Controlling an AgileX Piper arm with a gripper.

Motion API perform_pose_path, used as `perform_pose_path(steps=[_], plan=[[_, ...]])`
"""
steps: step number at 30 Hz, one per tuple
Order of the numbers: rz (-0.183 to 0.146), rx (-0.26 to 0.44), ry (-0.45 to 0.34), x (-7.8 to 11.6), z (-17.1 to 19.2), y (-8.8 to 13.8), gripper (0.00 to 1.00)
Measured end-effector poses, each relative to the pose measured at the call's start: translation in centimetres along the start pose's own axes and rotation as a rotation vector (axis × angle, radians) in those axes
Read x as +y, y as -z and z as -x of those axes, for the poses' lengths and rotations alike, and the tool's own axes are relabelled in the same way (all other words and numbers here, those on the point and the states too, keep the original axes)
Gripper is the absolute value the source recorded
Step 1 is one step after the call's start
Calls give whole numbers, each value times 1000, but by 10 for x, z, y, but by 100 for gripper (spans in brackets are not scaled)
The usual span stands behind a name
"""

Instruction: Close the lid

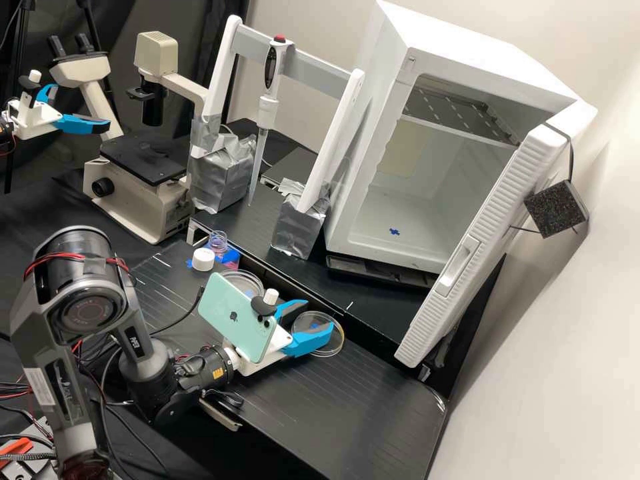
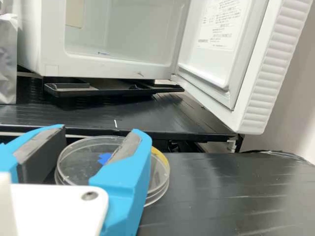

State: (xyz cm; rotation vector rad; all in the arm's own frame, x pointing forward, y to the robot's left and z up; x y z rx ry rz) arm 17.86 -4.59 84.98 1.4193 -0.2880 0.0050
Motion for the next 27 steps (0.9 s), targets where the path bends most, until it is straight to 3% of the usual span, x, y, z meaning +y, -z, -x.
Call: perform_pose_path(steps=[1, 27], plan=[[0, 0, 0, 0, 0, 0, 100], [1, 2, -23, 3, 3, 3, 100]])
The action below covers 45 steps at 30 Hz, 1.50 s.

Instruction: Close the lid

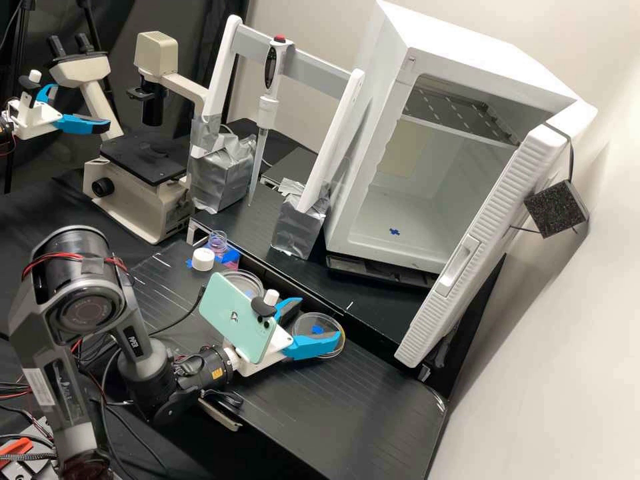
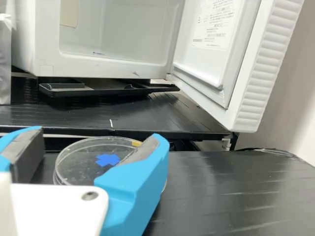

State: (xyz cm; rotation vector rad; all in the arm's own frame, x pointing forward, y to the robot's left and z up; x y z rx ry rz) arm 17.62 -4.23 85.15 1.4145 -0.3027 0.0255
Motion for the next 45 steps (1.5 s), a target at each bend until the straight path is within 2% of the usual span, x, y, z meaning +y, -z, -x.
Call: perform_pose_path(steps=[6, 10, 21, 27, 35, 43, 45], plan=[[8, 29, 25, -2, 4, 4, 100], [-9, 29, 37, -2, 7, 4, 100], [-25, 27, 35, 5, 12, 2, 100], [-68, 20, -9, 15, 16, 0, 100], [-110, 64, -66, 28, 24, 6, 100], [-178, 91, -130, 53, 2, 4, 100], [-184, 88, -136, 56, -5, 1, 100]])
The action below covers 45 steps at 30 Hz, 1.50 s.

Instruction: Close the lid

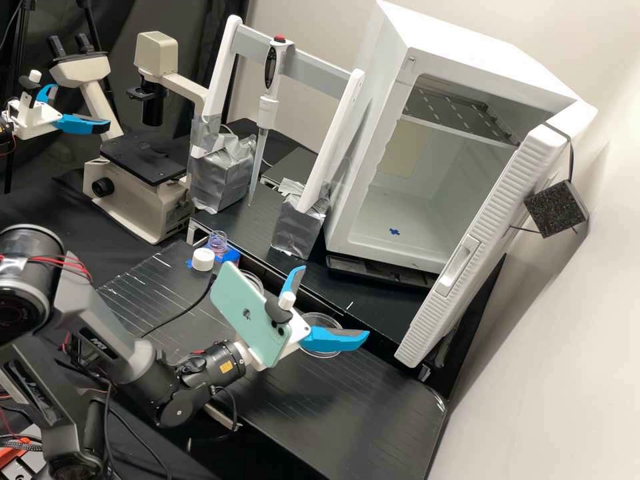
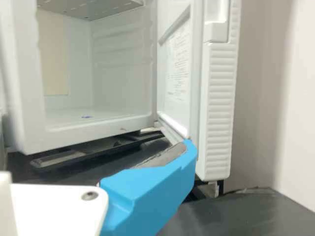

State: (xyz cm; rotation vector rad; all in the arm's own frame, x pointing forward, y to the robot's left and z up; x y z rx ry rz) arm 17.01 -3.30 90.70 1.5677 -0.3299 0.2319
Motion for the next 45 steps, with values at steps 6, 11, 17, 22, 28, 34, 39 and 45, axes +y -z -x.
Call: perform_pose_path(steps=[6, 11, 17, 22, 28, 34, 39, 45], plan=[[-16, 2, 42, -10, -11, -2, 100], [-1, -6, 102, -24, -7, -4, 100], [40, -29, 169, -40, -1, -8, 100], [59, -52, 185, -43, -1, -14, 100], [67, -82, 169, -40, -1, -20, 100], [77, -92, 171, -38, 2, -23, 100], [84, -89, 174, -37, 3, -23, 100], [71, -83, 140, -31, 10, -17, 100]])
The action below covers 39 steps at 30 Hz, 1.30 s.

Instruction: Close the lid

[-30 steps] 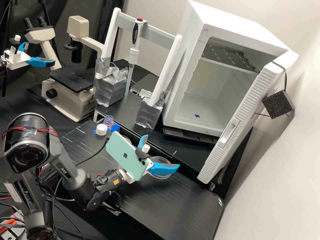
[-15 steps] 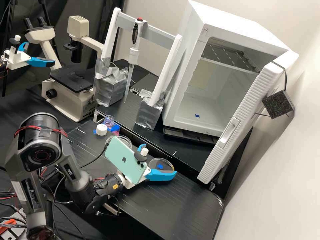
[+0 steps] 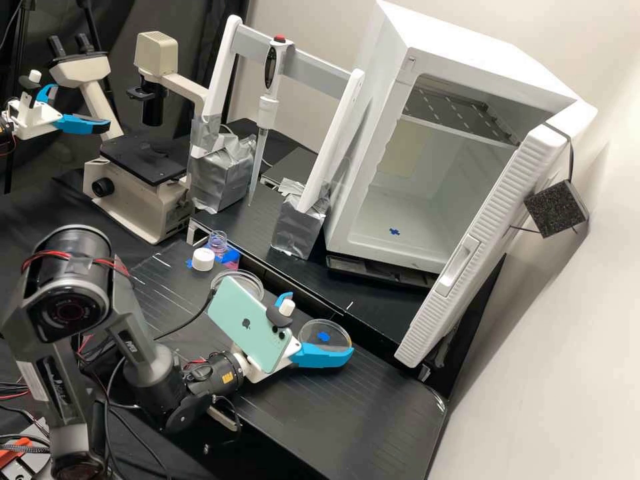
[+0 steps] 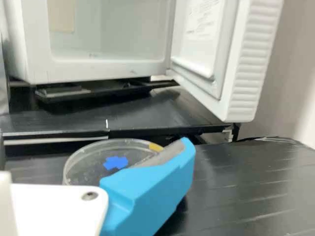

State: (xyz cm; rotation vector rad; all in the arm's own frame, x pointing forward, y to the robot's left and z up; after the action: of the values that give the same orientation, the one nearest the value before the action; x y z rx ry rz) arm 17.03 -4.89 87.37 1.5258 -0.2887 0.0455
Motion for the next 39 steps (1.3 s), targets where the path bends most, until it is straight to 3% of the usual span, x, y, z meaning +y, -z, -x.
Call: perform_pose_path(steps=[10, 16, 22, 28, 34, 37, 39], plan=[[-53, 44, -113, 22, 10, 13, 100], [-66, 28, -90, 18, 6, 8, 100], [-44, 6, -57, 12, 3, 3, 100], [-51, -11, -41, 9, 2, -1, 100], [-16, -25, 3, 0, 2, -3, 100], [18, -34, 35, -7, 0, -6, 100], [21, -39, 42, -9, -1, -8, 100]])
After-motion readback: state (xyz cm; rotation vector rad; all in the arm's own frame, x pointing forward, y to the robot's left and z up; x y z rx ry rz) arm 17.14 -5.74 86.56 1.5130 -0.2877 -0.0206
